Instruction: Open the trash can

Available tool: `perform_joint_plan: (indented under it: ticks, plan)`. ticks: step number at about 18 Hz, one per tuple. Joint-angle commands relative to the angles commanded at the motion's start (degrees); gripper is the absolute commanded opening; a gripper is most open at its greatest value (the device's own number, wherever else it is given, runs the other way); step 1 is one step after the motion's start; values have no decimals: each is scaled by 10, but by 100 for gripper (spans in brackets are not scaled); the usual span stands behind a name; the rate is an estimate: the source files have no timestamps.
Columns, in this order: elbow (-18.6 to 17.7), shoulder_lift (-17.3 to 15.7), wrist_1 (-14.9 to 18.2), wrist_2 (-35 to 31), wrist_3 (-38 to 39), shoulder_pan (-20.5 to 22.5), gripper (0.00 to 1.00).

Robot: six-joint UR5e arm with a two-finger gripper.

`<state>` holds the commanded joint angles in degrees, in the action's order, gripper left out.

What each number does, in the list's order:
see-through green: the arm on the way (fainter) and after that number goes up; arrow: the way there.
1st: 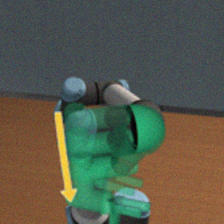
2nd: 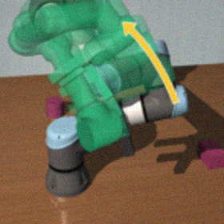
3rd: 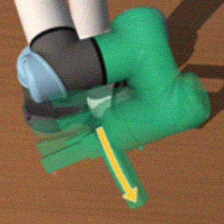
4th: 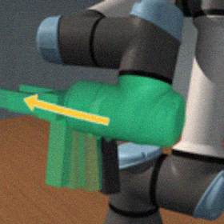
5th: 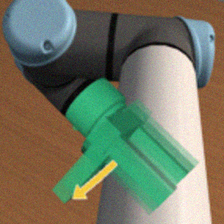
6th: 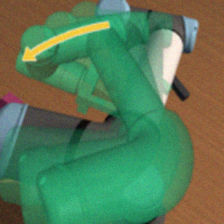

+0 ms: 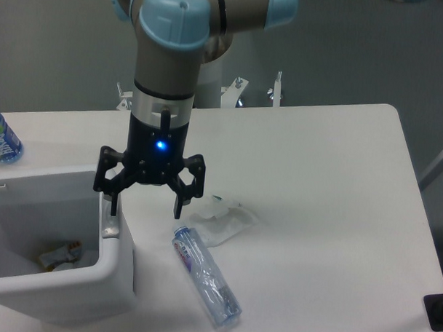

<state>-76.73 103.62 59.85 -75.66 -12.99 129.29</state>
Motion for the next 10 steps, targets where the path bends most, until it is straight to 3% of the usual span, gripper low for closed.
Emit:
perform_joint_plan:
  ticks: [4,10]
  plan:
    - [20,-4,-2,-71,-40,30,100]
    - [15,-8,6,-102,-174,79,100]
